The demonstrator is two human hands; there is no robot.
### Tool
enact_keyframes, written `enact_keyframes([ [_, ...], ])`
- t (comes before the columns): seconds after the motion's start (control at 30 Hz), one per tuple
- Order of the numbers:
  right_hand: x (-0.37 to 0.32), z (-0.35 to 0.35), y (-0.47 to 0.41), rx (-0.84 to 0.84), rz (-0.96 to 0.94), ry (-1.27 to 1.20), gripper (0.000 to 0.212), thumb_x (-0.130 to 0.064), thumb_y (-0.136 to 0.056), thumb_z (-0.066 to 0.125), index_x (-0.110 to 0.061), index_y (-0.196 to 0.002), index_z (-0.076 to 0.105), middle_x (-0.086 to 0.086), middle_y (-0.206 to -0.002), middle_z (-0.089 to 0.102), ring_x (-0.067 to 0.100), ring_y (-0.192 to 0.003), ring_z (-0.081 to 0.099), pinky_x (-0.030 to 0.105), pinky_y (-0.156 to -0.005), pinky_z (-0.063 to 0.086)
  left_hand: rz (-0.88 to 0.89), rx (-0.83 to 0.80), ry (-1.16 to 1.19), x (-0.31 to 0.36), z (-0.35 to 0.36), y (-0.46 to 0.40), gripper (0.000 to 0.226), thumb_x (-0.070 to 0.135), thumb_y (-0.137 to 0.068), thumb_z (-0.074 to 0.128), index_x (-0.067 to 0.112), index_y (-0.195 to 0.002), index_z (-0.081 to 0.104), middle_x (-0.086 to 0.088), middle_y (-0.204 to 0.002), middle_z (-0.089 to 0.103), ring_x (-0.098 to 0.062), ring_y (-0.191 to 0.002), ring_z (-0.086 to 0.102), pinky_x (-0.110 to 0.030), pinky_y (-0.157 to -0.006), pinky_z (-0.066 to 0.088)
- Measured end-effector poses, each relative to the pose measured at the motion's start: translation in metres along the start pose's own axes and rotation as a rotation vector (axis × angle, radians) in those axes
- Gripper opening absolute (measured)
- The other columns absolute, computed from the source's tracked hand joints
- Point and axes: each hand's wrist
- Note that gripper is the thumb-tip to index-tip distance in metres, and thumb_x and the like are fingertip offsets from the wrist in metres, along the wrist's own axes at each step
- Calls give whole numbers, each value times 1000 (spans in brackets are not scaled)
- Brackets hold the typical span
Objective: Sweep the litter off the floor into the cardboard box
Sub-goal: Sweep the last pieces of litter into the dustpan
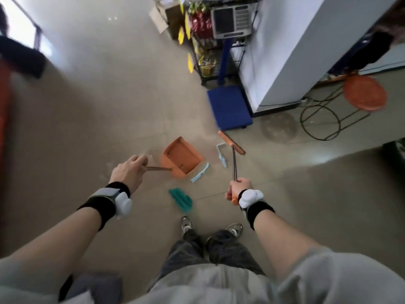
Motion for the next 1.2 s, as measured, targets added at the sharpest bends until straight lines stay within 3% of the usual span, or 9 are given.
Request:
enact_keyframes([
  [0.13,-3,33,-4,-89,85,35,19,3,-89,42,1,-73,50,16,-59,50,21,-33,50,22,-34,44,-159,-5,20,-52,5,37,13,23,-90,55,28,-95,44,0,-97,55,-41,-73,58,-41,-59,46],
  [0.23,3,53,-5,-146,137,53,18,2,-88,44,-1,-71,48,14,-56,52,22,-46,48,20,-34,41,-227,-3,26,-76,9,60,12,22,-90,54,27,-93,44,-2,-96,54,-41,-71,57,-39,-58,41],
  [0.37,18,84,9,-245,128,142,23,1,-89,44,1,-66,48,10,-36,51,23,-46,48,24,-42,41,-332,-56,29,-100,18,91,15,21,-89,55,28,-93,41,0,-96,54,-40,-71,57,-41,-61,45],
  [0.5,18,108,18,-279,127,128,16,0,-88,44,1,-73,49,15,-55,52,21,-43,48,20,-35,41,-408,-104,33,-117,24,121,14,20,-88,54,27,-92,43,1,-95,53,-37,-71,56,-39,-61,43],
  [0.7,3,123,19,-365,174,26,14,-5,-89,44,0,-77,50,12,-65,48,11,-31,44,14,-28,32,-498,-122,42,-136,36,155,12,19,-87,55,25,-95,48,2,-96,53,-38,-74,58,-37,-61,43],
  [1.0,-34,77,1,-216,20,187,24,0,-93,35,-2,-71,43,14,-64,43,12,-22,41,11,-29,33,-487,-142,44,-152,51,168,13,19,-85,56,27,-92,48,2,-96,56,-35,-69,58,-38,-58,43],
  [1.2,-32,66,-45,-77,-27,292,18,1,-93,37,4,-77,46,15,-61,44,23,-46,45,17,-28,36,-503,-132,30,-142,66,169,12,20,-87,56,26,-93,48,1,-99,57,-38,-74,60,-37,-59,42],
])
Point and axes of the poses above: each hand's wrist, its own y-axis away from the middle knuckle, its own z-axis out of the palm, x = y × z
